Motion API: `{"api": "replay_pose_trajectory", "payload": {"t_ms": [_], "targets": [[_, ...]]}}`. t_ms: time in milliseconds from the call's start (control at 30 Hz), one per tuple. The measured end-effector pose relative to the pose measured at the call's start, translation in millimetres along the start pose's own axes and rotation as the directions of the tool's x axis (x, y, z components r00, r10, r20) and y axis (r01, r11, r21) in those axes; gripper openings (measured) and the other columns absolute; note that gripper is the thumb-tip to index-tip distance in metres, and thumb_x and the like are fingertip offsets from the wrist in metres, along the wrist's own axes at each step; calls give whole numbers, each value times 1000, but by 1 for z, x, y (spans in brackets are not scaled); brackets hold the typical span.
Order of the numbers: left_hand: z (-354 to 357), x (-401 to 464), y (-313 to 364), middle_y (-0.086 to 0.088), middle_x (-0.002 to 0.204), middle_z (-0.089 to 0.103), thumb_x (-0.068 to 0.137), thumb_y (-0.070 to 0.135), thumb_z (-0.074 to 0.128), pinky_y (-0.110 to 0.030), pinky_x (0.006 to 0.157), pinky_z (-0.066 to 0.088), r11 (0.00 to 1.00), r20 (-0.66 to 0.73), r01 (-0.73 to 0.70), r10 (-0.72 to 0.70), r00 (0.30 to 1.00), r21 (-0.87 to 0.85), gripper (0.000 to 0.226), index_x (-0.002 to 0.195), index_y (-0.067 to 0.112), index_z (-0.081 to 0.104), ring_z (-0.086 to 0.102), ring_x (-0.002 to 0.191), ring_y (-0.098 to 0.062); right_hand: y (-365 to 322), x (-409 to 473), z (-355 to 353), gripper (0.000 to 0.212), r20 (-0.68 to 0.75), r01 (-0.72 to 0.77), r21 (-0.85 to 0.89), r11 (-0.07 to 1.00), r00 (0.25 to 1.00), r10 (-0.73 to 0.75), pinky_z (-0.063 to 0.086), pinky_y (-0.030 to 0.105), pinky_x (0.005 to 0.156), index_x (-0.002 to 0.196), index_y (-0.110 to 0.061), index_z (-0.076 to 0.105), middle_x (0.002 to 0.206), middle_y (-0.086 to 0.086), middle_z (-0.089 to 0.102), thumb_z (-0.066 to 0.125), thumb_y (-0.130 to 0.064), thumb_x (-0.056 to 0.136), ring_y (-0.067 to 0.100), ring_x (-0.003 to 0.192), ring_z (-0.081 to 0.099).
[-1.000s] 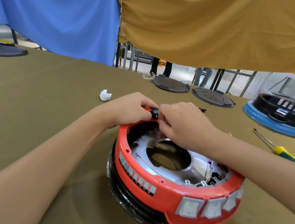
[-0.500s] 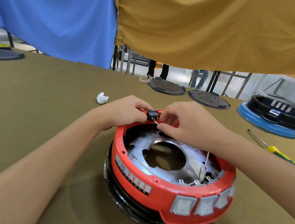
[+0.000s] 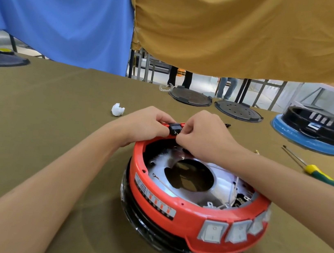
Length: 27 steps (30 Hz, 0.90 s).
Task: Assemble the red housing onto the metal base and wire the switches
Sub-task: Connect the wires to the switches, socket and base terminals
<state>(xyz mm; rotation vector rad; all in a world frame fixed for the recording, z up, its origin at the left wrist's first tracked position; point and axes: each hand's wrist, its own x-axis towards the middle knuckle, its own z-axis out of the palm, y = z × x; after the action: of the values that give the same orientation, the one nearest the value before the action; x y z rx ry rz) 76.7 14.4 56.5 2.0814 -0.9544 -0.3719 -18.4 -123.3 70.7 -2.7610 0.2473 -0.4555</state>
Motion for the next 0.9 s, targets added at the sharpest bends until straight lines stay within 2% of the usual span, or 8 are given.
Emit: {"api": "replay_pose_trajectory", "payload": {"t_ms": [233, 367, 433, 500, 600, 700, 767, 900], "targets": [[-1, 1, -2, -9, 99, 76, 92, 5, 56, -55, 94, 53, 1000, -7, 5, -5, 1000, -15, 31, 102, 25, 78, 70, 101, -36, -5, 4, 5, 13, -31, -83, 12, 996, 996, 83, 55, 35, 62, 81, -6, 72, 69, 11, 67, 64, -15, 79, 28, 72, 66], [-1, 1, -2, -9, 100, 76, 91, 6, 55, -56, 94, 53, 1000, -9, 7, -8, 1000, -2, 32, 102, 27, 77, 69, 100, -37, 7, 2, -15, 24, 39, -62, 127, 990, 998, 57, 43, 19, 43, 68, -12, 76, 56, 1, 68, 68, -27, 85, 6, 41, 51], [-2, 1, -3, -5, 98, 76, 91, 8, 55, -52, 92, 55, 1000, -13, 3, -3, 1000, 15, 32, 103, 29, 75, 71, 96, -31, 21, 1, -34, 26, 23, -54, 221, 974, 998, 50, 51, 24, 54, 69, -16, 76, 66, -1, 73, 68, -32, 88, 12, 48, 58], [-2, 2, -3, 1, 101, 73, 91, 10, 57, -45, 91, 57, 1000, -19, -8, 9, 1000, 28, 33, 111, 32, 71, 71, 95, -26, 35, -4, -51, 18, 78, -51, 247, 968, 996, 33, 59, 32, 71, 75, -20, 77, 75, -1, 75, 69, -28, 88, 20, 71, 69], [-4, 3, -3, 7, 121, 61, 92, 13, 59, -35, 93, 55, 996, 2, -67, 67, 998, 62, 44, 129, 36, 57, 63, 108, -12, 47, -13, -55, 10, 226, 13, 42, 999, 974, -22, 57, 23, 71, 83, -29, 77, 77, -15, 74, 71, -37, 84, -1, 71, 68], [-5, 0, 0, 15, 136, 50, 92, 14, 63, -27, 105, 44, 960, 39, -244, 241, 970, 139, 53, 136, 41, 51, 51, 125, -3, 44, -20, -42, 12, 294, 127, -161, 979, 953, -75, 58, 26, 74, 91, -26, 74, 78, -13, 74, 69, -37, 88, 1, 72, 68], [-5, -3, 3, 18, 135, 50, 93, 18, 66, -22, 105, 39, 906, 68, -347, 341, 938, 241, 40, 125, 42, 61, 47, 125, 3, 39, -22, -32, 11, 265, 206, -269, 941, 955, -133, 57, 27, 73, 90, -24, 74, 79, -10, 72, 65, -30, 91, 8, 74, 67], [-4, -2, 7, 16, 125, 55, 92, 22, 69, -33, 105, 41, 847, 102, -369, 359, 928, 382, 17, 98, 36, 75, 54, 113, -3, 36, -23, -22, 16, 184, 244, -365, 899, 965, -187, 55, 39, 79, 86, -19, 71, 83, 1, 70, 55, -20, 91, 24, 79, 65]]}}
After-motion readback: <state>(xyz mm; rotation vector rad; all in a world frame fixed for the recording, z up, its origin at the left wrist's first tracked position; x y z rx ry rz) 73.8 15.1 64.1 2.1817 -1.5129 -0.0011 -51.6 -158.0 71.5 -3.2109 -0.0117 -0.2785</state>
